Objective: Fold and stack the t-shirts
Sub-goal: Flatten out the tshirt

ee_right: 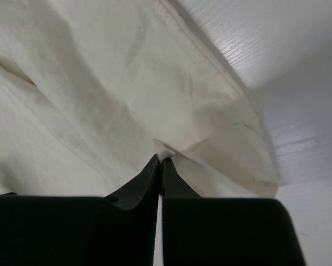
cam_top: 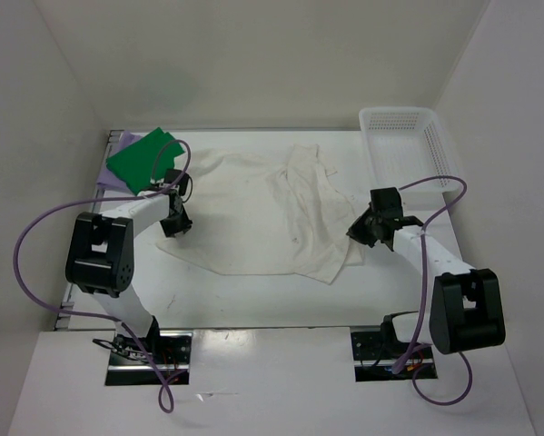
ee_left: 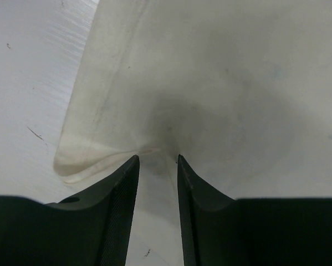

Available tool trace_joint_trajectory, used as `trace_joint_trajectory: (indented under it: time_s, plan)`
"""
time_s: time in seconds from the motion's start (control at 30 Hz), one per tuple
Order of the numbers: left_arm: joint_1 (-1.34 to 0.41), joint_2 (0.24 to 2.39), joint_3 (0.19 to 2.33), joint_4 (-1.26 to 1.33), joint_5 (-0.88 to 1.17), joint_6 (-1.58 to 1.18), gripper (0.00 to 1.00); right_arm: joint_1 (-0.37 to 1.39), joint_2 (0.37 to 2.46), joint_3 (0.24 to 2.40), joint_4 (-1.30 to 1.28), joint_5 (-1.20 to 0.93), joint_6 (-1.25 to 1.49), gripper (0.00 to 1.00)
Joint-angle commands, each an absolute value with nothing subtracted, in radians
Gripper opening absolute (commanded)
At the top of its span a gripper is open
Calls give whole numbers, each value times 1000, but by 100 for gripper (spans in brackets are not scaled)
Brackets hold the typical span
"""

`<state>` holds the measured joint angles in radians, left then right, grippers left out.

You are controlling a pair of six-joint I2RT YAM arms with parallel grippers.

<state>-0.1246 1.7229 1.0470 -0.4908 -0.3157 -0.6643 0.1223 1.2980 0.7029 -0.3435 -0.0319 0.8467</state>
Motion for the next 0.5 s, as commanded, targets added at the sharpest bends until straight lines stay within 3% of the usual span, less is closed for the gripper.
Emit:
trace_joint_trajectory:
  time_s: [0.0, 0.1, 0.27, 0.47]
  plan:
    - [-140, 1744, 1086, -472, -314, -693, 41, 141, 1270, 718, -299, -38, 838, 3]
    - [-150, 1744, 1086, -472, -327, -703, 41, 141, 1270, 718, -299, -38, 838, 3]
    - [-150, 1753, 1077, -502, -379, -712, 20, 141, 1270, 718, -299, -38, 838, 3]
    - [-150, 1743, 1059, -514, -399, -721, 16, 141, 1261, 718, -299, -38, 838, 4]
